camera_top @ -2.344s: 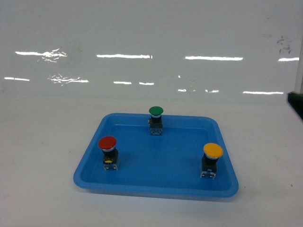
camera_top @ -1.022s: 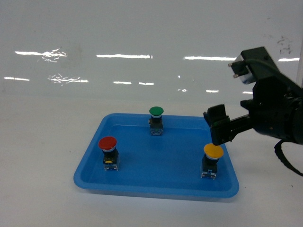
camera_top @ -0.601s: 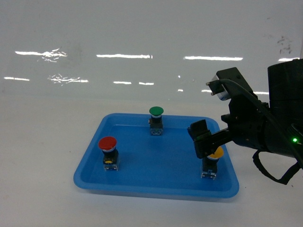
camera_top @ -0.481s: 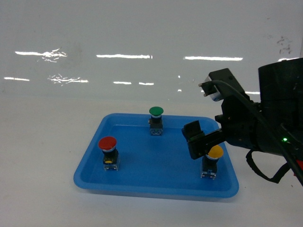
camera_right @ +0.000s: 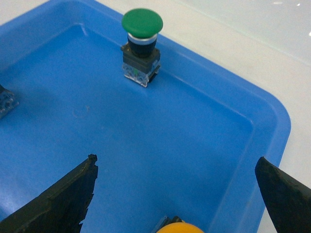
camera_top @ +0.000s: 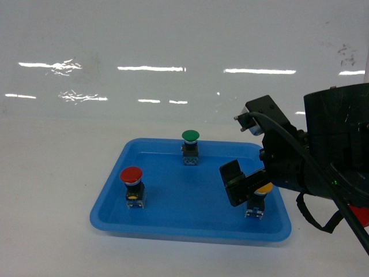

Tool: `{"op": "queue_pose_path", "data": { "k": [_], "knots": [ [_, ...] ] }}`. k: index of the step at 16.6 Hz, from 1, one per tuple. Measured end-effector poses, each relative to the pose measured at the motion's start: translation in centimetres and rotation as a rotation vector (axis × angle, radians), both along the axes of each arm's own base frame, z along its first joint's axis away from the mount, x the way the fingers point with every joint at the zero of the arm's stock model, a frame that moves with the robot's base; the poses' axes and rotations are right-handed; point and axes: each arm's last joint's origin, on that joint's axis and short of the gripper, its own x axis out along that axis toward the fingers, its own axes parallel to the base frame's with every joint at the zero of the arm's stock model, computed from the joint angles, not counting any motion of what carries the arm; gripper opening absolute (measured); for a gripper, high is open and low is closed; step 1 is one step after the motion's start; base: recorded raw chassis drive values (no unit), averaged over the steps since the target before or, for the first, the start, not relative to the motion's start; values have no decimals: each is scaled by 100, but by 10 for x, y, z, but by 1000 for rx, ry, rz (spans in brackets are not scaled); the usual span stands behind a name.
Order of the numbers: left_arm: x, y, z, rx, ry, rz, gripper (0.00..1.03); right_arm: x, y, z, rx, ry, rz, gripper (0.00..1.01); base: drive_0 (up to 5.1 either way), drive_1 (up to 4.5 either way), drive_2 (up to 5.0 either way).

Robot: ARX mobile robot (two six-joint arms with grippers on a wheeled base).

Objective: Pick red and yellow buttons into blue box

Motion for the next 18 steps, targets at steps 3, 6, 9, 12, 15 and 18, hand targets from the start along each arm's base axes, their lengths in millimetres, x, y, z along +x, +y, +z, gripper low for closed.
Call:
{"op": "queue_pose_path", "data": {
  "k": [3,6,9,12,15,18],
  "knots": [
    [0,0,0,0,0,0,98,-4,1,-14,-15,44,6,98,0,0,0],
    [0,0,0,0,0,0,98,-5,3,-15,-32,25,5,98,0,0,0],
    [0,0,0,0,0,0,98,-7,1,-25,-70,40,-17,98,0,0,0],
    [0,0,0,0,0,0,98,-10,-1,-36,-100,75,-22,98,0,0,0],
    [0,0,0,0,0,0,98,-9,0,-36,-94,73,-15,98,0,0,0],
    [0,0,0,0,0,0,98,-10,-1,-40,-96,92,-8,98,0,0,0]
  ]
}}
